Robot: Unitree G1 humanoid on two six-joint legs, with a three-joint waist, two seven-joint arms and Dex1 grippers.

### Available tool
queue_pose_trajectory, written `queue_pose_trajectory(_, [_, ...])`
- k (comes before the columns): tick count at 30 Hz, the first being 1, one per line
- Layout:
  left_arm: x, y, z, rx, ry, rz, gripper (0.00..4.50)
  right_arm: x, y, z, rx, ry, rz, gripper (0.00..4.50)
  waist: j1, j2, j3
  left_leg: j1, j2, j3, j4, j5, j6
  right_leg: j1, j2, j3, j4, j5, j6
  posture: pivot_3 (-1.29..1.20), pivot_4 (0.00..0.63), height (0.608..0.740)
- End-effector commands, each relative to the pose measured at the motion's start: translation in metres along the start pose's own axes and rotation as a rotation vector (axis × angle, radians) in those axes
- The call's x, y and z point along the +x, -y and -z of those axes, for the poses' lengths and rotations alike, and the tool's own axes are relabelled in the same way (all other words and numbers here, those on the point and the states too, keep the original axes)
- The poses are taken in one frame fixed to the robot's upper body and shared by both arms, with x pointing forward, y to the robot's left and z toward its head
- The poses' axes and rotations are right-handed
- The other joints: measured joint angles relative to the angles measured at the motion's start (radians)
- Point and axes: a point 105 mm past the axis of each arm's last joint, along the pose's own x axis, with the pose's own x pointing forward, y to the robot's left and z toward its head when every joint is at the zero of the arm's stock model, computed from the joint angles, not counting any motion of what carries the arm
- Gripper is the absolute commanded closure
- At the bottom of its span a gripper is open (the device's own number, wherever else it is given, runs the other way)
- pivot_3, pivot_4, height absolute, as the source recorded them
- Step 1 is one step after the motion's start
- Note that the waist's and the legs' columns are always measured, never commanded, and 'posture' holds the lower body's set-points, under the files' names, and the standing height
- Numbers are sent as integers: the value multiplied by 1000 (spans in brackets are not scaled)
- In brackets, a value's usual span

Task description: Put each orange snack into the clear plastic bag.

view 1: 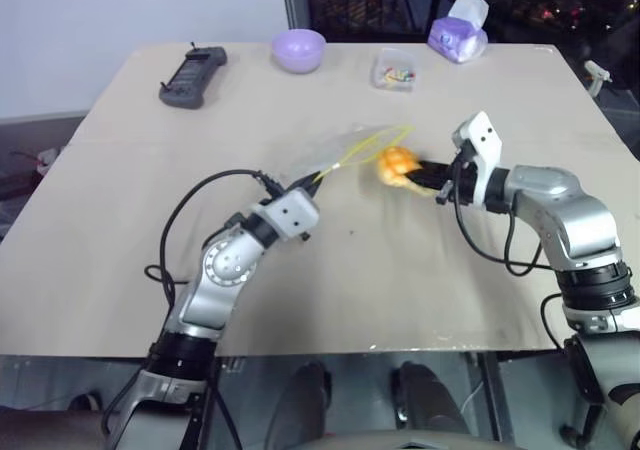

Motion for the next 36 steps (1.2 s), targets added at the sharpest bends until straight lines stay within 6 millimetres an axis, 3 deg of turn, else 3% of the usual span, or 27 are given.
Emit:
queue_pose_trajectory(1, [1,-6,-7,22,31,-22,4500,-8,4,-31,-44,86,13,4460,0,0,0,0,0,0,0,0,0,0,0,0,0,0,0,0,150,740])
queue_pose_trajectory(10, [0,-5,-8,10,36,-17,4500,4,3,-31,-32,82,-6,4460,0,0,0,0,0,0,0,0,0,0,0,0,0,0,0,0,150,740])
queue_pose_trajectory(20, [2,3,-23,-5,105,8,4500,21,5,-15,27,43,-30,4460,0,0,0,0,0,0,0,0,0,0,0,0,0,0,0,0,150,740])
queue_pose_trajectory(31, [2,27,-36,73,231,208,4500,31,-5,-15,31,16,-130,4460,-1,0,0,0,0,0,0,0,0,0,0,0,0,0,0,0,150,740])
queue_pose_trajectory(36, [4,35,-38,64,266,258,4500,41,5,-15,86,20,-62,4460,-2,0,0,0,0,0,0,0,0,0,0,0,0,0,0,0,150,740])
